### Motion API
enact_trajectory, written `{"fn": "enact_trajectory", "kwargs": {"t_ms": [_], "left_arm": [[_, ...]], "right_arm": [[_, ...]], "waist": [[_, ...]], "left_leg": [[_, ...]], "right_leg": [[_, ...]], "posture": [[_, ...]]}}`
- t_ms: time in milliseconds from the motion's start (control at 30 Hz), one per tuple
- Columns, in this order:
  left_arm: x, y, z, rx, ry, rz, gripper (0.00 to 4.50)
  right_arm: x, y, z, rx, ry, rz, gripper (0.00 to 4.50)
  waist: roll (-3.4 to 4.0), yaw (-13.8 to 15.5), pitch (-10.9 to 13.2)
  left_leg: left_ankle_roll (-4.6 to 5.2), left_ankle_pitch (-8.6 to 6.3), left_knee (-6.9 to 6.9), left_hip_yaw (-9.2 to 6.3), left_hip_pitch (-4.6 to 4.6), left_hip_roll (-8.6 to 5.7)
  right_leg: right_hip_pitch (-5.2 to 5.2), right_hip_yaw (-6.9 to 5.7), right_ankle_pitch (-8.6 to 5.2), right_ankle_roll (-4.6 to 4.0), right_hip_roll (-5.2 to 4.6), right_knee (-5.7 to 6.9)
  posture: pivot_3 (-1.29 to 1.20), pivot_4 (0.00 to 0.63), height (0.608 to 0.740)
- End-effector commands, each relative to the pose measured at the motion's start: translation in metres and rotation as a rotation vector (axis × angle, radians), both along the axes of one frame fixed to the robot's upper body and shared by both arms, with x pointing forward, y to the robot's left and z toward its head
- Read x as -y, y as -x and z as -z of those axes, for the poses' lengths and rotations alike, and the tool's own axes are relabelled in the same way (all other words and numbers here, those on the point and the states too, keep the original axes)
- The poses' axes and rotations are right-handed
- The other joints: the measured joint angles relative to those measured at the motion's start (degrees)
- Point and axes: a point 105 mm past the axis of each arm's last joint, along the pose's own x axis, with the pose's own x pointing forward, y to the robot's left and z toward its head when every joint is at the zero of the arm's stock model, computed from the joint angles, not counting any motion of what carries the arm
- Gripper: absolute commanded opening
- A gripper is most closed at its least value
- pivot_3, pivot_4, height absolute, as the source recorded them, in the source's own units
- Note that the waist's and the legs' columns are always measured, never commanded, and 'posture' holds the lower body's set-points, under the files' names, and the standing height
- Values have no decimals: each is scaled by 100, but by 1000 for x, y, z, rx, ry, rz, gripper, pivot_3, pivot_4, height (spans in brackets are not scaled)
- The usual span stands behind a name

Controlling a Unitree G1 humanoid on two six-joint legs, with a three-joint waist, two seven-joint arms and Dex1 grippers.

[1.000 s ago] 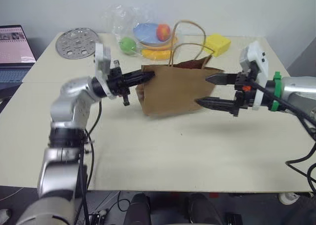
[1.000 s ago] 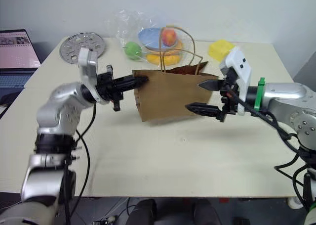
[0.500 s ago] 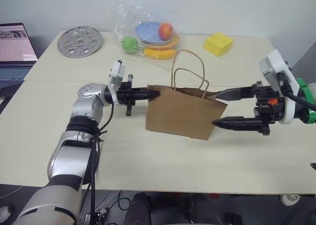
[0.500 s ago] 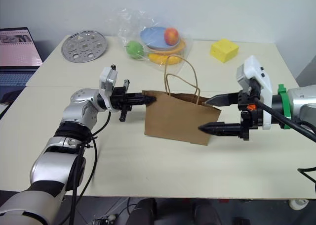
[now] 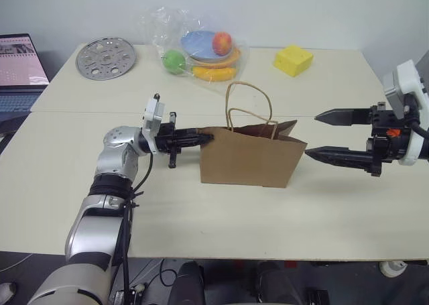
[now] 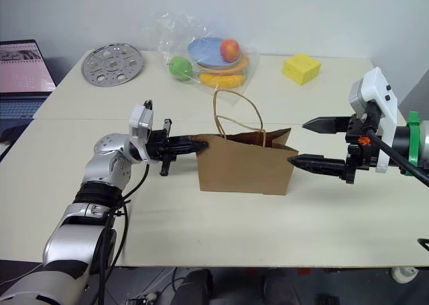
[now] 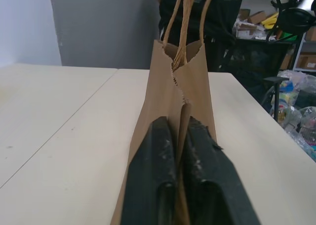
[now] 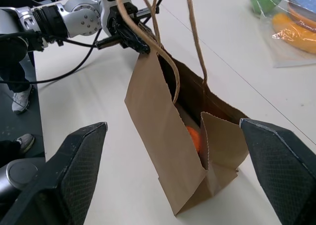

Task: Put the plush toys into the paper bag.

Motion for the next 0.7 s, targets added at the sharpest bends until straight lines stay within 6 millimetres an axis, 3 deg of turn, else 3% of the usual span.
{"fn": "enact_trajectory", "kwargs": {"t_ms": [33,200,333,433,567,700], "left_arm": [[-3,5,-12,51,-25,16,1794],[-4,9,-18,54,-28,30,3306],[-27,16,-53,69,-12,-41,4448],[-51,15,-68,50,-11,-160,4448],[-81,14,-68,-88,-118,-379,4448],[-88,21,-88,-52,-94,-447,4448]], "right_arm": [[0,1,-7,48,2,-10,4500],[0,-1,-7,42,-15,-9,4500],[22,-5,-9,24,30,36,4500],[32,-6,-6,5,35,51,4500],[53,-17,5,-14,16,117,4500],[57,-23,16,-25,11,115,4500]], "waist": [[0,-1,0],[0,1,0],[0,-7,1],[1,-58,0],[2,-76,-1],[2,-74,0]], "left_leg": [[0,0,-1,0,0,0],[0,0,-1,0,0,0],[0,0,0,0,-1,0],[1,0,-4,1,4,4],[1,0,-3,4,9,3],[-1,0,0,6,9,3]], "right_leg": [[-1,0,0,0,0,0],[-1,0,0,0,0,0],[-1,1,0,0,0,0],[-3,1,0,0,1,0],[2,5,-1,0,0,1],[3,8,-1,0,0,3]], "posture": [[0,150,740],[0,150,740],[0,150,740],[0,150,740],[0,150,740],[0,150,740]]}}
